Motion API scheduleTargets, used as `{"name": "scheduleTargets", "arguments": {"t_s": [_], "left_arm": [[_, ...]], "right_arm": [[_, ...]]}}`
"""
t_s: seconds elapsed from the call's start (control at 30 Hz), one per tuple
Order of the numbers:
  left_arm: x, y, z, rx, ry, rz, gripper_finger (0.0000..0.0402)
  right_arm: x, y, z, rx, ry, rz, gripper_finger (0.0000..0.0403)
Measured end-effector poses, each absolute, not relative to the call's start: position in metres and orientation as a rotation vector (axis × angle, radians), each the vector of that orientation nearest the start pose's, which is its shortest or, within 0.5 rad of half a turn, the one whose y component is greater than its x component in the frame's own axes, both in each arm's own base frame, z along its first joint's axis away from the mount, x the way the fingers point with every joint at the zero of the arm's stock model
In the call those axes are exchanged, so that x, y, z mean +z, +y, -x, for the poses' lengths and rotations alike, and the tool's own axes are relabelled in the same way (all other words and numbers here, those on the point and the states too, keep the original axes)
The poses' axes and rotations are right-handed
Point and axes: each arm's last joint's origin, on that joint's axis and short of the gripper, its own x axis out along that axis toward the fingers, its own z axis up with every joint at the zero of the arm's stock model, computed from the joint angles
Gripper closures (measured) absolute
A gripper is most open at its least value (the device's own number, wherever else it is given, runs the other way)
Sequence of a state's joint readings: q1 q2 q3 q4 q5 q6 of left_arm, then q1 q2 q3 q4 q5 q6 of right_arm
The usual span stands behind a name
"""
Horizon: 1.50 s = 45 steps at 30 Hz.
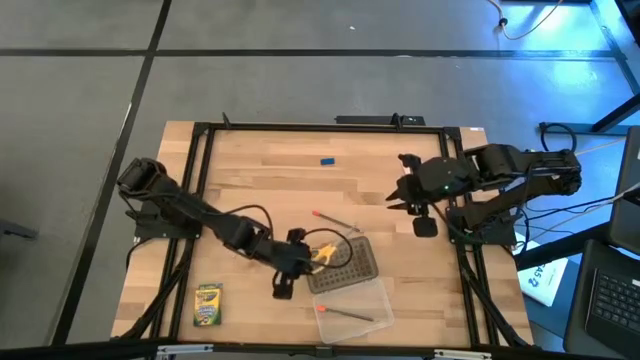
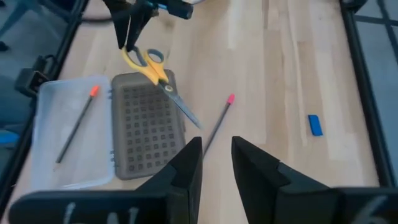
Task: Pack school essentials
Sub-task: Put the yellow scissors into the supply box
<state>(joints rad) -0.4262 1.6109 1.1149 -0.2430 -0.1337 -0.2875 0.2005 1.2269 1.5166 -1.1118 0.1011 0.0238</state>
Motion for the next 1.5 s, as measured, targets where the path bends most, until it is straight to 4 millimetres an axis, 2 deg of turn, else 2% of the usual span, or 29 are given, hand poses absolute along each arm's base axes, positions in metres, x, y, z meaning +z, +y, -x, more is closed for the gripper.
{"name": "scheduleTargets", "arguments": {"t_s": [0.2,0.43,0.83,0.97,1.23,1.5], "left_arm": [[0.242,-0.164,-0.316,-0.226,0.644,0.096,0.0376],[0.229,-0.183,-0.321,-0.268,0.609,0.1,0.0376],[0.201,-0.198,-0.339,-0.4,0.577,0.156,0.0376],[0.188,-0.201,-0.343,-0.389,0.607,0.198,0.0376],[0.176,-0.205,-0.348,-0.429,0.61,0.244,0.0376],[0.172,-0.205,-0.347,-0.437,0.644,0.256,0.0376]], "right_arm": [[0.408,0.04,-0.211,0.093,0.821,0.1,0.0313],[0.408,0.04,-0.211,0.093,0.823,0.1,0.0313],[0.408,0.04,-0.211,0.092,0.823,0.103,0.0313],[0.408,0.04,-0.211,0.093,0.823,0.105,0.0313],[0.408,0.04,-0.211,0.092,0.823,0.106,0.0313],[0.408,0.04,-0.211,0.091,0.823,0.106,0.0313]]}}
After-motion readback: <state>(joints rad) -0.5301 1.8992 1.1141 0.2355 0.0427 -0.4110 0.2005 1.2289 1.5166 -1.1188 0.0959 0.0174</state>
